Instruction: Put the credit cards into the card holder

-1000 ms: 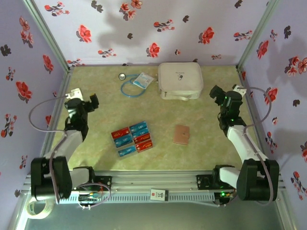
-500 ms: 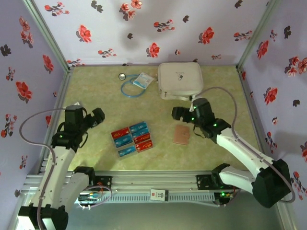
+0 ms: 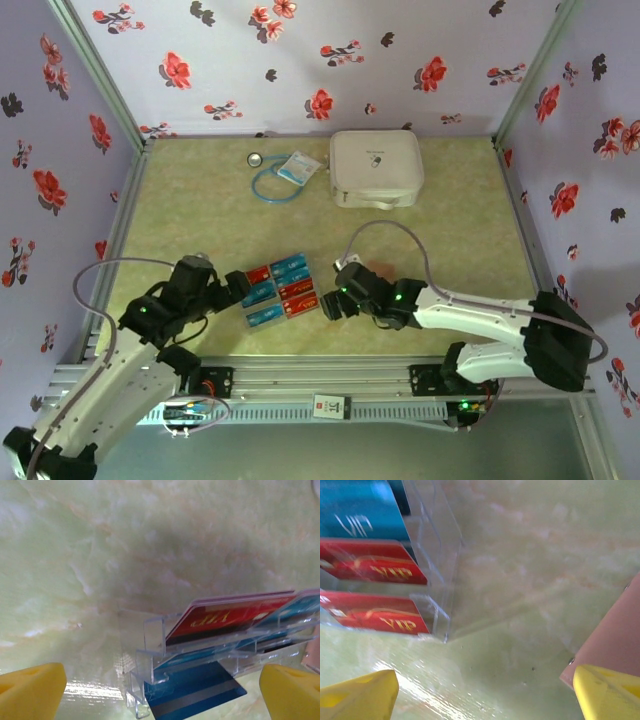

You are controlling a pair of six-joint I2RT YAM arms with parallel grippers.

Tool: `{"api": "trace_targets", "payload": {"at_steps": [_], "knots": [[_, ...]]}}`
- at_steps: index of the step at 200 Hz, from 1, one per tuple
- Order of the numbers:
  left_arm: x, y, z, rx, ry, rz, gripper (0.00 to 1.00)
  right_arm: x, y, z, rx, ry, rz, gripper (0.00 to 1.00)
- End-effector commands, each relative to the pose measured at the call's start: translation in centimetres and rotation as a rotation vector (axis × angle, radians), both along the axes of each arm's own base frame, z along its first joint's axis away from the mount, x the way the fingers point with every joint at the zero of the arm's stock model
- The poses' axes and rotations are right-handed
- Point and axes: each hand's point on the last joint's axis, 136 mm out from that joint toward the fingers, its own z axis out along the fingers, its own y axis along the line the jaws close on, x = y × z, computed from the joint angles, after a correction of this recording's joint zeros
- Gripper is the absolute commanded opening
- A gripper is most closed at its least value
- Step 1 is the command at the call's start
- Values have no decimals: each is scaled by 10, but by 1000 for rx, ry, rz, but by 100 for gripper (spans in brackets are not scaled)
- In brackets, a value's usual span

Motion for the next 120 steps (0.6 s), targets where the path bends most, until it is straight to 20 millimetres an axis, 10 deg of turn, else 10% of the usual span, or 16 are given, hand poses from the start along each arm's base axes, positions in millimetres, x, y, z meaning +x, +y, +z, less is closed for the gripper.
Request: {"api": "trace_targets", "payload": {"at_steps": [1, 120], "knots": [[9, -7, -3, -14, -20, 36, 100, 4, 3, -9, -27, -33, -27, 91], [42, -45, -4, -42, -89, -34, 100, 17, 25, -33, -59, -91, -75, 94]]}}
